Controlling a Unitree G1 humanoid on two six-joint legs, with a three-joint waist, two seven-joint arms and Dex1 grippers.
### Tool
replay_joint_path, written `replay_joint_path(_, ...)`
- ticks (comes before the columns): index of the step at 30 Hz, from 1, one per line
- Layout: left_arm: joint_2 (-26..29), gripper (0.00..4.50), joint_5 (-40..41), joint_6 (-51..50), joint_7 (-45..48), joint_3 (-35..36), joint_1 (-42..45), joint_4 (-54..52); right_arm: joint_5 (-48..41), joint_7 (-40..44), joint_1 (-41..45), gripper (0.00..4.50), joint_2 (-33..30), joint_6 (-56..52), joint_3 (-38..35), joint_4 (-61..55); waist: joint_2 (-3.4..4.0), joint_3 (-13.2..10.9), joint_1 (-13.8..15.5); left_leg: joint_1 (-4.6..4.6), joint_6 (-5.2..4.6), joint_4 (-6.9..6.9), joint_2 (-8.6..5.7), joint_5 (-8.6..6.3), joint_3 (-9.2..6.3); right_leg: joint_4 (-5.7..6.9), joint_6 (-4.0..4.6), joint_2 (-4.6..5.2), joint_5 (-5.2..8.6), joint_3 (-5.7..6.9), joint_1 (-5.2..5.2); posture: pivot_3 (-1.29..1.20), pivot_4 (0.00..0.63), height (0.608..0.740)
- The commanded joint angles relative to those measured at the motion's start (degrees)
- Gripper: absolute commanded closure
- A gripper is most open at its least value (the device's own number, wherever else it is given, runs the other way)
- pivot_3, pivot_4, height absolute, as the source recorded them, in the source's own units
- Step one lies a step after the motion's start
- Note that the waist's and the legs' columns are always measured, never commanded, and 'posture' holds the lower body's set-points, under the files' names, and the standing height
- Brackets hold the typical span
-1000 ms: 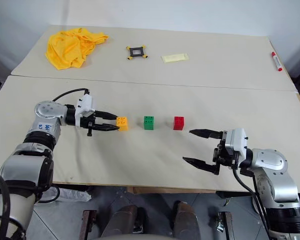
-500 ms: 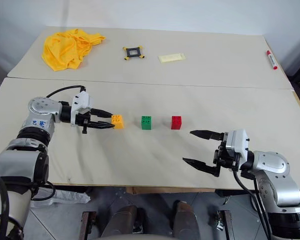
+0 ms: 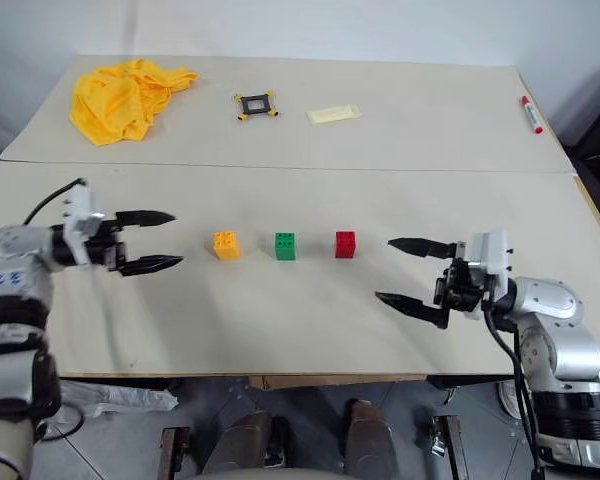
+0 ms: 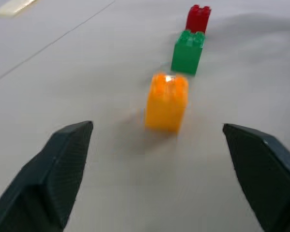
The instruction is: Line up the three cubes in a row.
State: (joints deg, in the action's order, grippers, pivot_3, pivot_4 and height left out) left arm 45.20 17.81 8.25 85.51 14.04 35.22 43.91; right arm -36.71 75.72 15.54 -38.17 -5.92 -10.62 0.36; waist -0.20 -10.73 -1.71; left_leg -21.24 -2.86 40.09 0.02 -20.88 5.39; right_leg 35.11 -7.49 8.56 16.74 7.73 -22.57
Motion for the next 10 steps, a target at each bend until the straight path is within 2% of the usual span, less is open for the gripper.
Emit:
replay_joint_path(1, 1.8, 0.04, 5.7, -3.9, -4.8, 7.0, -10.2, -14.3, -0.5, 2.4, 3.9, 0.00, -0.5, 2.0, -1.6, 3.7, 0.04, 0.0, 0.1, 0.00, 0.00, 0.00, -0.04, 0.00, 0.00, 0.00, 0.00, 0.05, 0.00, -0.04, 0.01, 0.00, 0.150, 0.740)
replay_joint_path(5, 2.3, 0.04, 6.8, -10.2, -11.8, 10.4, -22.4, -28.4, 1.9, 6.5, 7.9, 0.00, -0.6, 4.7, 0.3, 8.8, 0.05, 0.0, 0.7, 0.00, 0.01, 0.05, -0.05, -0.01, -0.17, -0.02, 0.00, 0.12, 0.00, -0.11, 0.10, 0.00, 0.150, 0.740)
replay_joint_path(10, 0.4, 0.04, 5.7, -6.1, -18.0, 11.6, -24.8, -32.4, 4.7, 9.7, 11.3, 0.00, 0.8, 8.6, 2.5, 14.5, 0.05, 0.0, 1.8, 0.00, 0.01, 0.07, -0.11, -0.01, -0.16, -0.04, 0.00, 0.15, 0.00, -0.13, 0.12, 0.00, 0.150, 0.740)
